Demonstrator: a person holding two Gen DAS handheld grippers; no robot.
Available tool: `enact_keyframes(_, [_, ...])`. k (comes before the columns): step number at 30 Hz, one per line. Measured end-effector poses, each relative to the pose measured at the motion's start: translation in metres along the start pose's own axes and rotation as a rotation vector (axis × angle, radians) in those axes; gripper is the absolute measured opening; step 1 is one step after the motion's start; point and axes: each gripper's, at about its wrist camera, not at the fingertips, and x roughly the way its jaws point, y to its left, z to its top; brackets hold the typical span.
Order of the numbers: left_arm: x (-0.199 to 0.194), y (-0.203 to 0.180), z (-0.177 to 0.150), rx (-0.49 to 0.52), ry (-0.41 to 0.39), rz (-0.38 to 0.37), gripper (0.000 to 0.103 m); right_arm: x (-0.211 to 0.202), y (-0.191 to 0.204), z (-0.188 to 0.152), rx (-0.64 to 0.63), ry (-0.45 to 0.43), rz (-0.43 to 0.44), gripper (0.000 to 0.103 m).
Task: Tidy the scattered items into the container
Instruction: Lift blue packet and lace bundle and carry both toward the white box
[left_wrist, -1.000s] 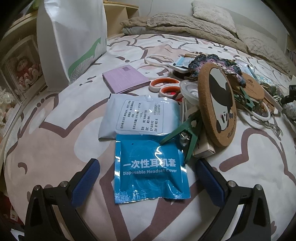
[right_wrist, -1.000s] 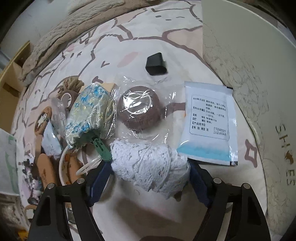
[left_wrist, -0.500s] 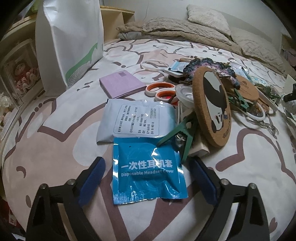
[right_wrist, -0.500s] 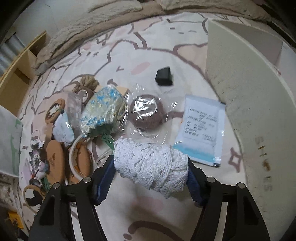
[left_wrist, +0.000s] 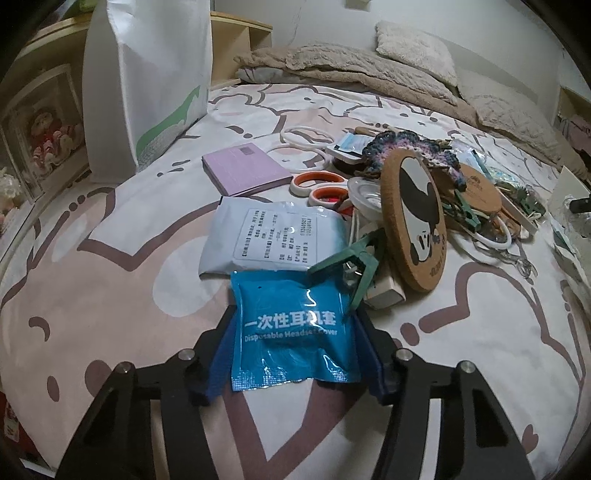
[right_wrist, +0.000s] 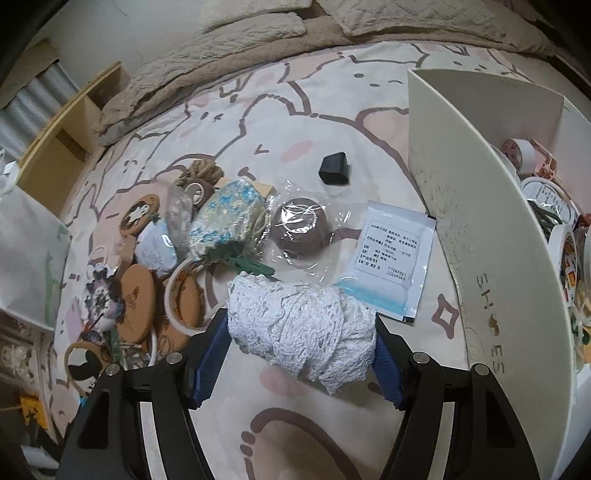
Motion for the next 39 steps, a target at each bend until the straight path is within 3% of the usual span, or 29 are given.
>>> enact_keyframes(13, [-0.017, 0.005, -0.012, -0.079, -0.017, 0.004, 0.052, -0.031, -0.004, -0.007, -0.025, -0.032, 0.071, 0.071])
enact_keyframes(29, [-0.04, -0.039, -0.032, 0.013, -0.036, -0.054, 0.052, -0.056, 0.004, -0.025, -0.105, -0.028, 0.14, 0.071])
enact_keyframes(39, [-0.055, -0.078, -0.03, 0.067, -0.048, -0.147, 0.052, -0.066, 0.0, -0.037, -0.138, -0.011, 0.165, 0.071])
